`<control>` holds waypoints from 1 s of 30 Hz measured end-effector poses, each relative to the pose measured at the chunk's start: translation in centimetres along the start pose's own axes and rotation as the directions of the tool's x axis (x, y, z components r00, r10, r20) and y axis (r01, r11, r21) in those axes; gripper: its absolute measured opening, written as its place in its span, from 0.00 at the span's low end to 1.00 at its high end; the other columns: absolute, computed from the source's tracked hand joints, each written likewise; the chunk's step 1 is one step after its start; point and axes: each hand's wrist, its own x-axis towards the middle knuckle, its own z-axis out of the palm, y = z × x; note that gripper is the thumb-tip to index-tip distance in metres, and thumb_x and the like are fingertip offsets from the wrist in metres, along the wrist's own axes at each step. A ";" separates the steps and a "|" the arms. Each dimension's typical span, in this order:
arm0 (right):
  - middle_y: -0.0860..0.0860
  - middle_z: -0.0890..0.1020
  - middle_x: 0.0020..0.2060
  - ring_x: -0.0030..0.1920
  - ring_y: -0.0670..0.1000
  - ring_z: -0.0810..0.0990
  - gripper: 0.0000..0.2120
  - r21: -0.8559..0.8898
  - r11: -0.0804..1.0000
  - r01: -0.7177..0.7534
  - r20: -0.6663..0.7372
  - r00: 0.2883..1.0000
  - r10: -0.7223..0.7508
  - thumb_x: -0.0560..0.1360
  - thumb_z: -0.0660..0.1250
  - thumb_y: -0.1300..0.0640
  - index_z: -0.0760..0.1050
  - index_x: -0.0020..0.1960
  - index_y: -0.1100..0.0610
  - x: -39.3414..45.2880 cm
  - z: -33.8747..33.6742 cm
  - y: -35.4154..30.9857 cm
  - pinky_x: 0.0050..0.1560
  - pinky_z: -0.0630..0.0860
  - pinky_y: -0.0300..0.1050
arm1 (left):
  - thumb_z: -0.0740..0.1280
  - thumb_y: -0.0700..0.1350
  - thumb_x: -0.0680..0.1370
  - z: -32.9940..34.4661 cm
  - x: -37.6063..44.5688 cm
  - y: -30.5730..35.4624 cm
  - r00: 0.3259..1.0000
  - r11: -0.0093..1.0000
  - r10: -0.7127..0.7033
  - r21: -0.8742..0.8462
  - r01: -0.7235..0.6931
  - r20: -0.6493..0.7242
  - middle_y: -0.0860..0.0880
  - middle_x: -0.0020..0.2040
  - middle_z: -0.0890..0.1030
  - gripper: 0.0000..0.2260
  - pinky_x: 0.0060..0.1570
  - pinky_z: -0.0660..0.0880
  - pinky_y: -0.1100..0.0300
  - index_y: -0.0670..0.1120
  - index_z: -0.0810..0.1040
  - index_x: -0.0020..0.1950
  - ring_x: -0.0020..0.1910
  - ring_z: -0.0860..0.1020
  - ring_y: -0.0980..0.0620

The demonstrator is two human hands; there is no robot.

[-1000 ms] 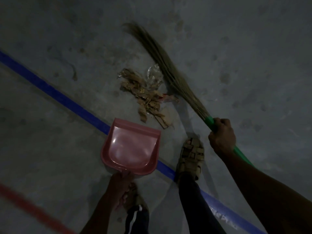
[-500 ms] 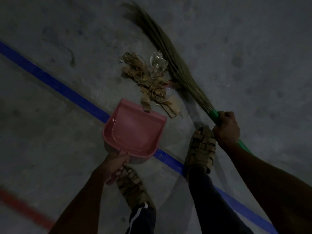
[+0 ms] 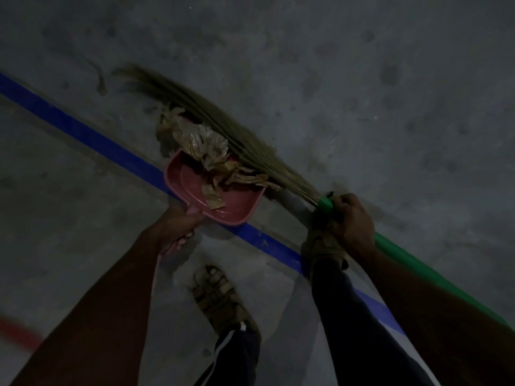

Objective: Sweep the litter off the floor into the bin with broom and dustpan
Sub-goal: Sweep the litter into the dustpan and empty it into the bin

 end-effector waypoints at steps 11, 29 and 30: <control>0.58 0.76 0.60 0.53 0.59 0.77 0.22 0.205 0.978 0.042 -0.049 0.998 -0.033 0.71 0.67 0.54 0.78 0.64 0.60 -3.5 0.5 -0.1 0.51 0.73 0.47 | 0.67 0.47 0.81 1.4 -1.3 -1.5 1.000 0.992 0.018 -0.122 -0.020 -0.015 0.46 0.25 0.71 0.14 0.21 0.63 0.65 0.41 0.74 0.39 0.19 0.67 0.53; 0.58 0.75 0.59 0.53 0.60 0.75 0.24 0.135 0.983 0.121 -0.253 0.964 -0.084 0.66 0.69 0.70 0.77 0.62 0.63 4.5 -2.1 -8.0 0.49 0.67 0.43 | 0.65 0.42 0.81 4.5 -5.5 -8.6 0.985 0.834 -0.125 -0.551 0.037 -0.123 0.45 0.26 0.68 0.14 0.22 0.60 0.67 0.42 0.72 0.36 0.18 0.64 0.53; 0.59 0.75 0.59 0.54 0.60 0.75 0.25 0.141 0.983 0.121 -0.252 0.964 -0.083 0.66 0.70 0.71 0.77 0.63 0.63 5.1 -2.1 -8.6 0.49 0.67 0.43 | 0.65 0.43 0.82 4.8 -5.8 -9.1 0.984 0.820 -0.132 -0.571 0.041 -0.119 0.46 0.25 0.68 0.15 0.22 0.60 0.67 0.42 0.71 0.36 0.18 0.64 0.53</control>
